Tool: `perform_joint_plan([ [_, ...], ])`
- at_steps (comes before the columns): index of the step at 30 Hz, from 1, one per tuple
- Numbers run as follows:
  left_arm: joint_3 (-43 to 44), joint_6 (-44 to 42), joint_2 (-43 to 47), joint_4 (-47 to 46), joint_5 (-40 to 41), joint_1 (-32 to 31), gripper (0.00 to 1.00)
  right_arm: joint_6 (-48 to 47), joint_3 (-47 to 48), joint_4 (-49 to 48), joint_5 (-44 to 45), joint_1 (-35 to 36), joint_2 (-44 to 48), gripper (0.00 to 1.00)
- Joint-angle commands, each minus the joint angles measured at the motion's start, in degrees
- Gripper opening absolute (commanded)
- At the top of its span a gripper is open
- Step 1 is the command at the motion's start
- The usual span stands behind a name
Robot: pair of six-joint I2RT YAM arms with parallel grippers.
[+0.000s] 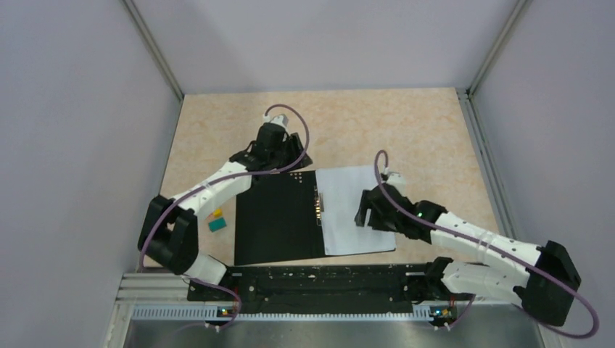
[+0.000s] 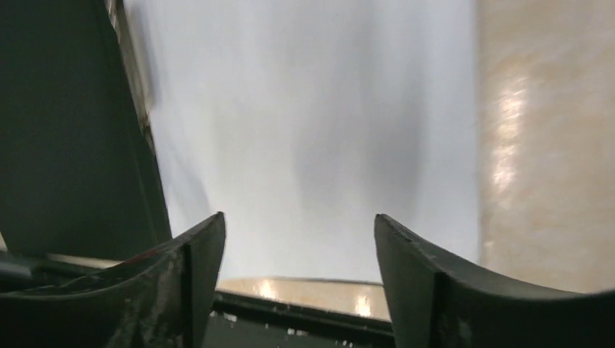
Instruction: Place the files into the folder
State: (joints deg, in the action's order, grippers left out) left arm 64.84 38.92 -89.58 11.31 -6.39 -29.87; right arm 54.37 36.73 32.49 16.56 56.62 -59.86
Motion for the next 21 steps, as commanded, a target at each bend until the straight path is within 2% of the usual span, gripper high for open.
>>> perform_joint_plan([
  [1,-10.30,1.15,10.53,3.30,4.35,0.46,0.53,-11.15,-0.97,-0.73,-4.05,-15.38,4.70,0.79],
  [6,-21.38,3.49,19.13,5.52,5.75,0.39,0.49,-17.17,-5.11,-6.83,-12.95,-30.43,3.87,0.90],
  [12,-30.42,6.01,24.04,5.12,5.49,0.27,0.48,-17.65,-6.42,-10.55,-14.71,-31.38,0.78,0.94],
  [21,-33.69,7.14,24.98,4.22,5.77,0.20,0.47,-16.86,-9.75,-13.19,-16.09,-31.32,0.39,0.94],
])
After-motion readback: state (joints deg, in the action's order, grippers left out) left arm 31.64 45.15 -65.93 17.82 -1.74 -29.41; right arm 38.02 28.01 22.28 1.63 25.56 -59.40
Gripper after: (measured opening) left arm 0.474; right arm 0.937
